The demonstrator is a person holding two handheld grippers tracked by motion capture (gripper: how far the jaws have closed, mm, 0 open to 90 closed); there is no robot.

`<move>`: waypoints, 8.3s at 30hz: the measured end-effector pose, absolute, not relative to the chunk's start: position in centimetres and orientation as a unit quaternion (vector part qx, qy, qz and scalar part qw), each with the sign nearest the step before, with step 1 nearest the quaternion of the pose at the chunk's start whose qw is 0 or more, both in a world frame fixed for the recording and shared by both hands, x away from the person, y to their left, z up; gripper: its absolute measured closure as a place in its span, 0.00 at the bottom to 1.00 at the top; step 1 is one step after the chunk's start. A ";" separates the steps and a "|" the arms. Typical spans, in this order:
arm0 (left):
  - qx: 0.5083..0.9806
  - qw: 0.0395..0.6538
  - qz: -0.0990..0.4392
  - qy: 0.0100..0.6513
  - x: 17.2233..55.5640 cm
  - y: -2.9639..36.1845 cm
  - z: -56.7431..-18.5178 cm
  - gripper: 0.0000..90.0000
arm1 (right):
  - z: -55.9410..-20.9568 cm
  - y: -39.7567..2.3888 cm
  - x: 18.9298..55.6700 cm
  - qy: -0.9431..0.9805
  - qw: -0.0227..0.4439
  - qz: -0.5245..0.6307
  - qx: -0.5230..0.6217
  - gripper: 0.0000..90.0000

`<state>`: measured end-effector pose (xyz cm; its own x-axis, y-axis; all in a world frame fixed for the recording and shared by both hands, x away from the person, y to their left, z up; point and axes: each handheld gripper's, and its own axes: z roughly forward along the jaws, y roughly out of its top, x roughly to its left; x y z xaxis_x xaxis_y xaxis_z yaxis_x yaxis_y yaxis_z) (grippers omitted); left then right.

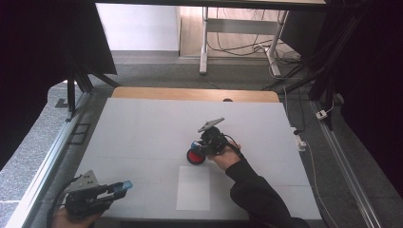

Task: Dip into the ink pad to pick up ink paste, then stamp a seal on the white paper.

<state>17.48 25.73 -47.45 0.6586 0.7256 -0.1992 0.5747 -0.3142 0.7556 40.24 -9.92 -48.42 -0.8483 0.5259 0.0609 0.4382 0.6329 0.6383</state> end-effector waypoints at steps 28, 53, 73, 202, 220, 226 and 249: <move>0.802 0.430 0.086 0.405 17.5 25.9 -47.4 0.76 | -47.3 -9.4 38.6 0.904 0.073 0.355 0.225 0.79; 0.804 0.429 0.086 0.404 17.5 25.9 -47.5 0.76 | -48.3 -8.5 38.3 0.915 0.090 0.320 0.226 0.80; 0.803 0.428 0.085 0.405 17.5 25.9 -47.5 0.76 | -48.7 -9.3 39.3 0.906 0.051 0.344 0.240 0.80; 0.794 0.440 0.076 0.412 17.7 26.2 -47.4 0.76 | -45.8 -12.1 30.4 0.902 0.041 0.393 0.173 0.79; 0.794 0.440 0.076 0.412 17.8 26.2 -47.5 0.76 | -48.1 -10.9 30.3 0.921 0.044 0.351 0.165 0.79; 0.794 0.440 0.075 0.412 17.8 26.2 -47.5 0.76 | -49.0 -10.5 30.3 0.925 0.044 0.340 0.165 0.79; 0.796 0.437 0.075 0.413 17.8 26.1 -47.5 0.76 | -49.5 -9.1 29.3 0.938 0.087 0.304 0.140 0.79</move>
